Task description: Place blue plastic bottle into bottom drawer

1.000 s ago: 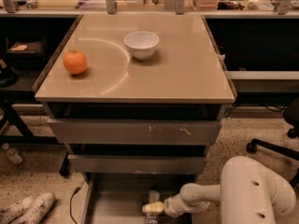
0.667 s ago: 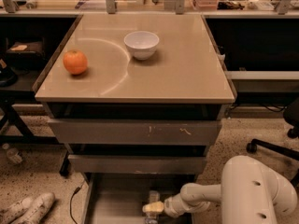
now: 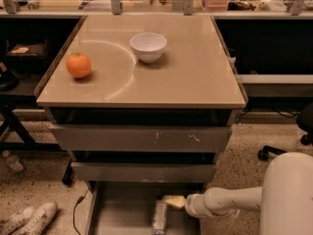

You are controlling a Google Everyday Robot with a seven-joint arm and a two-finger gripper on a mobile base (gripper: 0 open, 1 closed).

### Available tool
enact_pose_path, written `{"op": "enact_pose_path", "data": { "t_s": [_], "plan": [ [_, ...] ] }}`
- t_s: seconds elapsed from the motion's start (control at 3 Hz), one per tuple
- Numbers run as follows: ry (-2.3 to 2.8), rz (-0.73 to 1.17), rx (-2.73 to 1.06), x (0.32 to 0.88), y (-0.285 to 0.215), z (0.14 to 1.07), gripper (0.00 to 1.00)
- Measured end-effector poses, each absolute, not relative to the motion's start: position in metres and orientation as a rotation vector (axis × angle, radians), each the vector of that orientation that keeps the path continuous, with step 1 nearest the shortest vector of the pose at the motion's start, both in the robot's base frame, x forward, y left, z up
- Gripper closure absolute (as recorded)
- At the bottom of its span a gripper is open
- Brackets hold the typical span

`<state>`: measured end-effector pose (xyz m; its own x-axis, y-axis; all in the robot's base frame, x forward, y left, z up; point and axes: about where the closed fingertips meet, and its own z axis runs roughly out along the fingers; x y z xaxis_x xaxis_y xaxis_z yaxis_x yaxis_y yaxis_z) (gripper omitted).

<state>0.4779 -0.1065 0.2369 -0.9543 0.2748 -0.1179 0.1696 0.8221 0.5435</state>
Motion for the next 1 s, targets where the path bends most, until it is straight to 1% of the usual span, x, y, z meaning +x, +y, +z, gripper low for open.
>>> {"op": "enact_pose_path", "data": {
  "t_s": [0.33, 0.67, 1.0],
  "plan": [
    [2.709, 0.709, 0.466, 0.492, -0.117, 0.302, 0.00],
    [2.651, 0.651, 0.452, 0.491, -0.130, 0.331, 0.00],
    [2.726, 0.635, 0.515, 0.481, -0.144, 0.319, 0.00]
  ]
}}
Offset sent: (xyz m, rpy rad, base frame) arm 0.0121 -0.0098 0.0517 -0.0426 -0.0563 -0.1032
